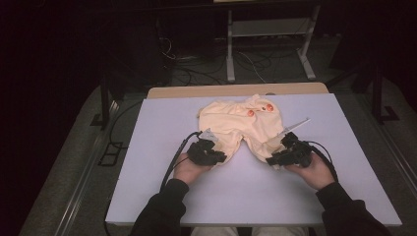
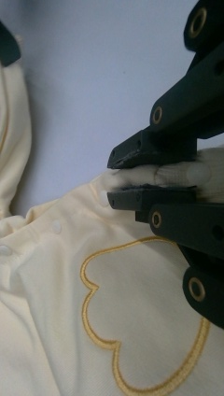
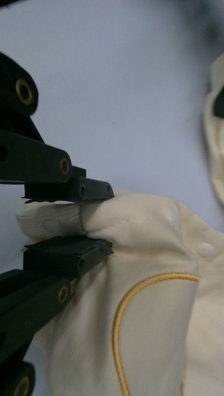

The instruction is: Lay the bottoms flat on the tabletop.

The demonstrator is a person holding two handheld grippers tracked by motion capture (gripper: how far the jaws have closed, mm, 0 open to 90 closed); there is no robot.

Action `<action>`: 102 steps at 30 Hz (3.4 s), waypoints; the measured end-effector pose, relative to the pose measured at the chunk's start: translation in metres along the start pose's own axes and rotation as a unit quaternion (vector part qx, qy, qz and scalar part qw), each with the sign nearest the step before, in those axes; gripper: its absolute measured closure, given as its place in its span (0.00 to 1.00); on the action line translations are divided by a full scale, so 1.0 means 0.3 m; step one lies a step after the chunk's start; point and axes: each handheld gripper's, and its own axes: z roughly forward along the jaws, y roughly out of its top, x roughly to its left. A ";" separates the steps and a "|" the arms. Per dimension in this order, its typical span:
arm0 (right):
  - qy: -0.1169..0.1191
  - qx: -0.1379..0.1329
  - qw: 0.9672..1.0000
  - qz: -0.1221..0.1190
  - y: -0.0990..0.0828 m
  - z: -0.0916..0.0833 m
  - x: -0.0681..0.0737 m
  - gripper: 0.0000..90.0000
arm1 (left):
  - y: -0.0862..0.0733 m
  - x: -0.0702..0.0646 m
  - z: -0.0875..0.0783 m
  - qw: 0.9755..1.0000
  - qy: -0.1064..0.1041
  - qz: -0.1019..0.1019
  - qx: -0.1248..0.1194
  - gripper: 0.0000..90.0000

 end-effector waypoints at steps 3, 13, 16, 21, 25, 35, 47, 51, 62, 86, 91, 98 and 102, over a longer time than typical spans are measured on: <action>0.009 0.021 0.999 0.025 -0.025 -0.001 0.009 0.79 | 0.001 -0.011 -0.004 1.000 -0.002 -0.004 -0.003 0.86; 0.045 0.059 0.995 0.064 -0.055 0.024 0.041 0.79 | 0.001 -0.059 -0.009 1.000 -0.019 -0.016 0.005 0.86; 0.049 0.057 0.995 0.065 -0.058 0.021 0.036 0.78 | 0.004 -0.076 -0.006 0.999 -0.024 -0.021 0.008 0.86; 0.052 0.060 0.995 0.061 -0.062 0.018 0.036 0.77 | 0.011 -0.113 0.009 0.999 -0.033 -0.026 0.015 0.86; 0.056 0.062 0.995 0.058 -0.065 0.013 0.038 0.77 | 0.017 -0.138 0.024 0.999 -0.035 -0.023 0.023 0.86; 0.069 0.080 0.993 0.049 -0.068 0.007 0.046 0.78 | 0.018 -0.160 0.021 0.998 -0.042 -0.035 0.038 0.86; 0.082 0.103 0.991 0.032 -0.088 0.003 0.091 0.77 | -0.009 -0.184 -0.002 0.997 -0.044 -0.038 0.055 0.86; 0.081 0.109 0.991 0.022 -0.100 -0.004 0.104 0.76 | -0.020 -0.196 -0.006 0.996 -0.052 -0.044 0.056 0.86; 0.085 0.057 0.995 0.003 -0.121 -0.073 0.095 0.48 | -0.029 -0.193 -0.037 0.995 -0.081 -0.050 0.014 0.51; -0.010 -0.154 0.988 -0.019 -0.119 -0.208 0.047 0.00 | -0.038 -0.125 -0.142 0.994 -0.032 -0.020 -0.098 0.00; -0.018 -0.166 0.986 -0.006 -0.166 -0.210 0.025 0.00 | -0.067 -0.108 -0.172 0.993 -0.017 -0.025 -0.111 0.00; -0.025 -0.186 0.982 0.014 -0.223 -0.216 0.008 0.00 | -0.104 -0.091 -0.201 0.992 -0.008 -0.034 -0.125 0.00; -0.028 -0.188 0.982 0.016 -0.244 -0.212 0.005 0.00 | -0.128 -0.091 -0.211 0.992 -0.001 -0.030 -0.126 0.00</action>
